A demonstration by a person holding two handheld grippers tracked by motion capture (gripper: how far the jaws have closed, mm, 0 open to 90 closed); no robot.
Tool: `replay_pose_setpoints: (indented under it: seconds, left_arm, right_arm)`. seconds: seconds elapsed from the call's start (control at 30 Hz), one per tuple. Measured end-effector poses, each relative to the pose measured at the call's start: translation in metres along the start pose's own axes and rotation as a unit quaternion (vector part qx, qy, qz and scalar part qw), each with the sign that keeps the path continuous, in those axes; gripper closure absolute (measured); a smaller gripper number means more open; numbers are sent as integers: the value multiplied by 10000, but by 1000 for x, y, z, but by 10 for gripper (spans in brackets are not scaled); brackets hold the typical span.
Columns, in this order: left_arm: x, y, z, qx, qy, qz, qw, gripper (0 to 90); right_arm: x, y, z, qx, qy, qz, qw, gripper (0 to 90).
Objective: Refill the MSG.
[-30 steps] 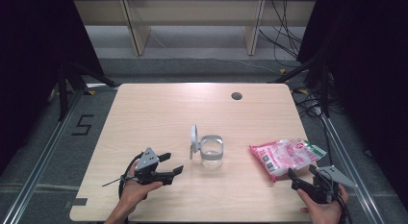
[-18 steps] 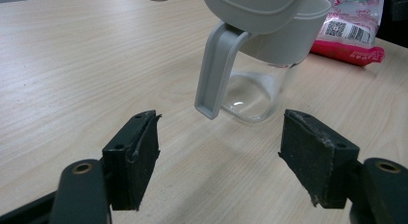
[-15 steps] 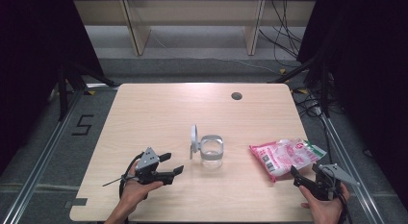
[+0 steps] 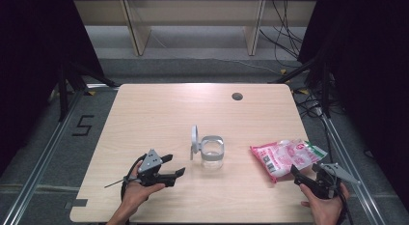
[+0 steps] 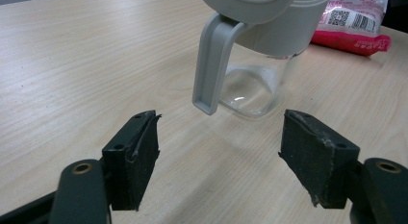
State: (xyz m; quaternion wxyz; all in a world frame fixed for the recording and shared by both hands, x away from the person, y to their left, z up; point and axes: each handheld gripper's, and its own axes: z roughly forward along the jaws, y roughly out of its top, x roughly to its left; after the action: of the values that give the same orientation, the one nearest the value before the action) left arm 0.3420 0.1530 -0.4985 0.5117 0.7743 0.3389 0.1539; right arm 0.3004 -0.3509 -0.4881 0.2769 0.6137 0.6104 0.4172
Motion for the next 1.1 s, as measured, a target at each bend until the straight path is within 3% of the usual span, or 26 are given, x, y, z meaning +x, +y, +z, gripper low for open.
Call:
replay_pose_setpoints:
  seconds: [0.07, 0.1, 0.13, 0.17, 0.27, 0.3, 0.37, 0.4, 0.47, 0.53, 0.57, 0.6, 0.7, 0.77, 0.8, 0.87, 0.9, 0.93, 0.97, 1.0, 1.03, 1.1]
  left_arm:
    - [0, 0, 0, -31, -27, -21, 10000, 289]
    - [0, 0, 0, -31, -55, 7, 10000, 289]
    - [-1, 0, 0, -33, -41, -1, 10000, 289]
    - [-1, 0, 1, -46, -51, -48, 10000, 289]
    - [-2, -1, 1, -40, -60, -20, 10000, 289]
    - [-3, -1, 1, -33, -31, -14, 10000, 289]
    - [-3, -1, 1, -3, -42, 11, 10000, 289]
    - [-3, -2, 2, -1, -80, 12, 10000, 289]
    - [-4, -2, 2, -7, -82, 18, 10000, 288]
    - [-3, -2, 2, -17, -76, 7, 10000, 288]
    - [-3, -1, 1, 1, -54, 38, 10000, 288]
    - [-3, -2, 1, 8, -62, 20, 10000, 288]
    - [-4, -2, 3, -19, -89, 17, 10000, 288]
    - [-4, -2, 2, 9, -57, 42, 10000, 288]
    - [-3, -2, 3, 24, -78, 55, 10000, 288]
    - [-3, -3, 3, 15, -70, 32, 10000, 287]
    - [-3, -3, 3, 23, -48, 17, 10000, 287]
    - [-3, -3, 4, 13, -81, 28, 10000, 287]
    - [-3, -3, 4, 26, -73, 16, 10000, 287]
    - [-3, -4, 4, 31, -61, 16, 10000, 287]
    - [-3, -4, 4, 42, -68, 23, 10000, 287]
    - [-3, -3, 4, -1, -117, 120, 9999, 288]
  right_arm:
    - [-3, 0, 2, -39, 51, 3, 10000, 185]
    - [-2, 0, 1, 27, 2, 155, 9999, 185]
    - [-5, 0, 1, 60, 13, 40, 10000, 185]
    - [-2, 0, 2, 25, -22, 182, 9998, 185]
    - [-3, 1, 6, 9, 5, 121, 9999, 186]
    - [-5, 1, 6, 55, -11, -51, 10000, 186]
    - [-4, 2, 6, 103, 15, 0, 9999, 186]
    - [-2, 2, 7, 208, -3, 175, 9996, 186]
    - [-3, 2, 10, 102, 7, 109, 9999, 188]
    - [-6, 3, 12, 230, 3, 88, 9997, 189]
    - [-5, 3, 13, 223, -40, 248, 9994, 190]
    - [-8, 3, 18, 211, 93, 397, 9989, 190]
    - [-9, 4, 22, 278, 60, 464, 9985, 191]
    - [-10, 4, 24, 217, 59, 371, 9991, 192]
    - [-9, 4, 26, 230, 138, 475, 9985, 192]
    - [-10, 5, 30, 269, 60, 366, 9989, 192]
    - [-12, 5, 33, 193, 91, 196, 9996, 192]
    - [-7, 6, 35, 289, 80, 517, 9982, 198]
    - [-8, 7, 36, 348, 89, 472, 9982, 198]
    - [-13, 7, 40, 227, 151, 253, 9993, 198]
    - [-10, 8, 42, 338, 191, 570, 9976, 202]
    - [-11, 7, 45, 311, 186, 557, 9978, 209]
